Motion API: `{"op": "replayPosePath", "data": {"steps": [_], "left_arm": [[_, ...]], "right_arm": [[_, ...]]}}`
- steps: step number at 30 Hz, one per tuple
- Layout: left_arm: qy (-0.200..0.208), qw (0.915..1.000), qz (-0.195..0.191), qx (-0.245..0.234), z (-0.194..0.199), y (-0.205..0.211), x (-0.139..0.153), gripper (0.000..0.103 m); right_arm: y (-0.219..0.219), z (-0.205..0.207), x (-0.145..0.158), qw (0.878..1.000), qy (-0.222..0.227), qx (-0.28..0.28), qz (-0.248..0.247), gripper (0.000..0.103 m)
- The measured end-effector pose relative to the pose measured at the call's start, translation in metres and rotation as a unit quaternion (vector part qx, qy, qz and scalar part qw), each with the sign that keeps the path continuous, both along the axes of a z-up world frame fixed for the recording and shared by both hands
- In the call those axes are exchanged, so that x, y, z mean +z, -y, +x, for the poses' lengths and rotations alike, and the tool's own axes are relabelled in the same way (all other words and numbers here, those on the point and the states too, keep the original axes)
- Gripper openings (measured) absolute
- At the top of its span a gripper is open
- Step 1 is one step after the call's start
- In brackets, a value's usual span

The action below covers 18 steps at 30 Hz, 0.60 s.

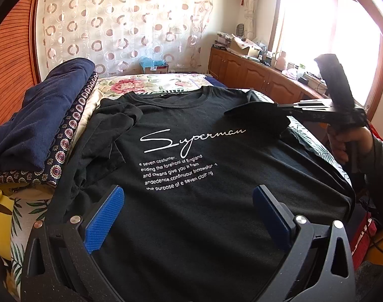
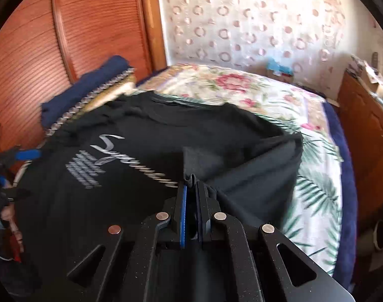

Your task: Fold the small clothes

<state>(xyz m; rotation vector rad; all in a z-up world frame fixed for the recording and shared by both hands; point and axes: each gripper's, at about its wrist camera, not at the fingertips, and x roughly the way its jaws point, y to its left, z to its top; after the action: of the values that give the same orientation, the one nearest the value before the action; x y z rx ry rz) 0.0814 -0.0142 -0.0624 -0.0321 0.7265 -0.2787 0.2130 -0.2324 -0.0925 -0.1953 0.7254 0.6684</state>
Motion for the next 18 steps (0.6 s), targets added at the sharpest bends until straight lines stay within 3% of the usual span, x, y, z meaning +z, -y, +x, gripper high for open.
{"op": "replayPosePath", "data": {"steps": [2,3,4,7,13,18], "left_arm": [[0.001,1.0,-0.001,0.0,0.0,0.0,0.001,0.103],[0.001,1.0,-0.001,0.0,0.0,0.0,0.001,0.103],[0.001,1.0,0.0,0.001,0.0,-0.001,0.001,0.103],[0.0,1.0,-0.001,0.004,0.001,-0.004,0.0,0.103],[0.0,0.9999,-0.005,0.009,0.0,-0.006,0.0,0.103],[-0.002,1.0,-0.003,0.007,0.0,-0.003,-0.003,0.103]], "right_arm": [[-0.006,-0.005,-0.005,1.0,-0.007,0.023,0.001,0.006],[-0.01,-0.009,-0.007,1.0,-0.003,0.029,-0.006,0.013],[-0.009,-0.01,-0.008,0.999,0.0,0.03,-0.014,0.028],[-0.006,-0.005,-0.015,1.0,-0.003,0.025,-0.014,0.05],[0.021,0.017,-0.018,0.997,0.007,-0.069,-0.027,0.051],[0.052,0.036,-0.044,0.99,-0.03,-0.133,-0.037,0.051]]}}
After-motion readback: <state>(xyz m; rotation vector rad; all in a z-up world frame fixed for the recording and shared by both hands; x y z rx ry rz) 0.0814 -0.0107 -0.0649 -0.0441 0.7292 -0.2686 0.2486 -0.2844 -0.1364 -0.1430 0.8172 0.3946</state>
